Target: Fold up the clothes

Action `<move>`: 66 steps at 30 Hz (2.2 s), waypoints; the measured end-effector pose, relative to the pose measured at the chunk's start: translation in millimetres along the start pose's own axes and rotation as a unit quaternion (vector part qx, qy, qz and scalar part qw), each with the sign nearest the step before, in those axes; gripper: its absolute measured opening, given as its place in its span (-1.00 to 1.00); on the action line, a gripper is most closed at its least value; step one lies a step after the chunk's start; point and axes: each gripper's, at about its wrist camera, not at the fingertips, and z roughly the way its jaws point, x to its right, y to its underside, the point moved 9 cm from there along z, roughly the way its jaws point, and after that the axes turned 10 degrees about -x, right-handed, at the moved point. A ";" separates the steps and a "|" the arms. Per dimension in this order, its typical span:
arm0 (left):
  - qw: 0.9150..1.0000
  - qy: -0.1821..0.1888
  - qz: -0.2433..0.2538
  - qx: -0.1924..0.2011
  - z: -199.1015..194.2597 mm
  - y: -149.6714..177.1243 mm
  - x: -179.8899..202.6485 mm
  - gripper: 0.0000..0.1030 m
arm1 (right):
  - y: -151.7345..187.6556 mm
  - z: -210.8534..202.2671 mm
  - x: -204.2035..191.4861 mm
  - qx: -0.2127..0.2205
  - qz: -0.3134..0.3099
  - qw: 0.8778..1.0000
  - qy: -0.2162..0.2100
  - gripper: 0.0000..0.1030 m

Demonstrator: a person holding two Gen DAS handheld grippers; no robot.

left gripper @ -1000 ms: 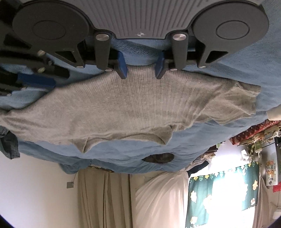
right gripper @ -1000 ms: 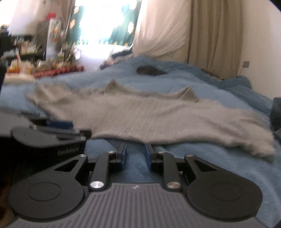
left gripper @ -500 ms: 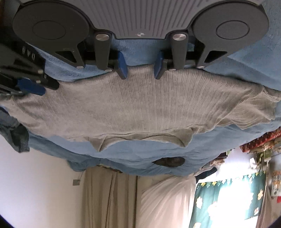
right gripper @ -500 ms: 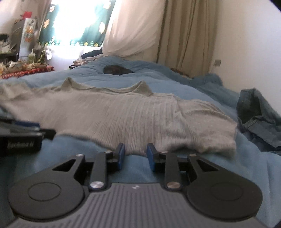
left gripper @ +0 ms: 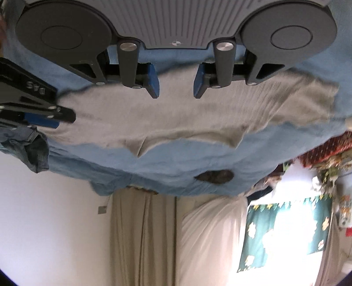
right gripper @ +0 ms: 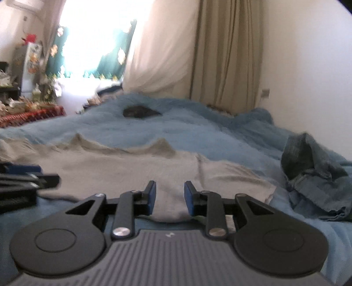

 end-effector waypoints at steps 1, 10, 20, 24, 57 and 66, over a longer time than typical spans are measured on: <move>1.000 -0.002 -0.001 -0.011 8.0 2.5 -0.3 -0.33 | 2.3 1.8 2.6 -0.003 0.000 1.000 0.002 -0.44; 0.998 -0.004 0.017 -0.055 20.4 31.6 -1.9 -0.31 | 21.7 16.6 24.1 -0.031 -0.003 0.999 0.018 -0.49; 0.995 -0.102 0.013 -0.006 -13.8 -2.2 -62.1 -0.32 | -13.8 -1.8 -9.3 0.023 -0.012 1.000 -0.017 -0.32; 0.985 -0.167 -0.033 -0.038 -4.7 3.9 -121.0 -0.54 | -22.5 -1.8 -22.7 0.032 -0.017 0.999 -0.028 -0.31; 0.952 -0.138 -0.265 -0.061 -8.0 22.6 -201.7 -0.34 | 15.8 0.1 -21.2 0.006 0.003 0.999 -0.046 0.16; 0.941 -0.182 -0.285 -0.027 -35.4 23.4 -197.7 -0.86 | 16.0 -4.0 -20.7 0.000 0.003 0.999 -0.045 0.20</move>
